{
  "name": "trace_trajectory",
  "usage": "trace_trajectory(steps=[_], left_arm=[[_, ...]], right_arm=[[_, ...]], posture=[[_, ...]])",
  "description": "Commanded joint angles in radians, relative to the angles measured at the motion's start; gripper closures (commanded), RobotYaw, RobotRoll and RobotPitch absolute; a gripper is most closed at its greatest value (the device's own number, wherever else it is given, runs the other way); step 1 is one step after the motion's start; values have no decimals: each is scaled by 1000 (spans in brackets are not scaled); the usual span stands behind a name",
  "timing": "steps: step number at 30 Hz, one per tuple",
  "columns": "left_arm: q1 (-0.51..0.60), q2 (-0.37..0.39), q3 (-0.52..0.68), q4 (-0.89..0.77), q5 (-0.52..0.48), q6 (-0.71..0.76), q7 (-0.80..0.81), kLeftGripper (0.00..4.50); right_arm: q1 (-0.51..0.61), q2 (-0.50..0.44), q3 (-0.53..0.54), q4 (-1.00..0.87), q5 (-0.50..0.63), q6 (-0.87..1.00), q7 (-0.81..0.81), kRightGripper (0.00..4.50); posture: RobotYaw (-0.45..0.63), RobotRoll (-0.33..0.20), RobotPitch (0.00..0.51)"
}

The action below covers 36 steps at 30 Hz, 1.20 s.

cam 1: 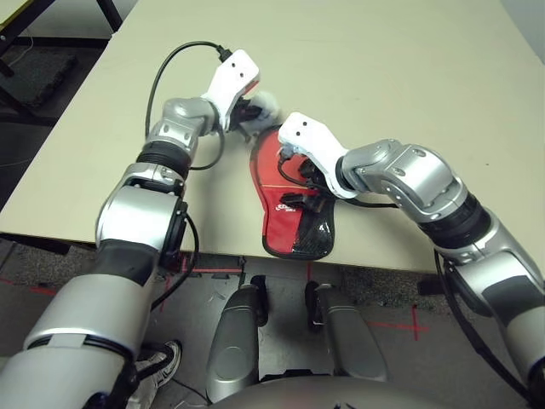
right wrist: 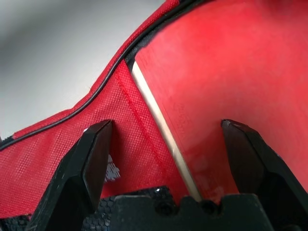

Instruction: Store the ping-pong paddle in its case and zip it.

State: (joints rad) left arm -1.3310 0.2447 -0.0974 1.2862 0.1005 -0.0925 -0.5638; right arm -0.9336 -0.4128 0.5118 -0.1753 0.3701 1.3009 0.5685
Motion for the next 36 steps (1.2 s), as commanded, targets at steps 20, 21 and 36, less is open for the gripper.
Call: trace_trajectory(steps=[20,21,36], left_arm=[[10,-253,66,-3,-36,19,-305,4321],[12,-257,70,-8,-43,36,-331,4321],[34,-236,76,-48,-48,96,-414,3971]], right_arm=[[53,29,22,21,-46,-12,10,0],[52,30,22,22,-48,-16,12,0],[37,42,7,64,-66,-47,19,0]], posture=[[-26,0,288],[-22,0,287],[-14,0,282]])
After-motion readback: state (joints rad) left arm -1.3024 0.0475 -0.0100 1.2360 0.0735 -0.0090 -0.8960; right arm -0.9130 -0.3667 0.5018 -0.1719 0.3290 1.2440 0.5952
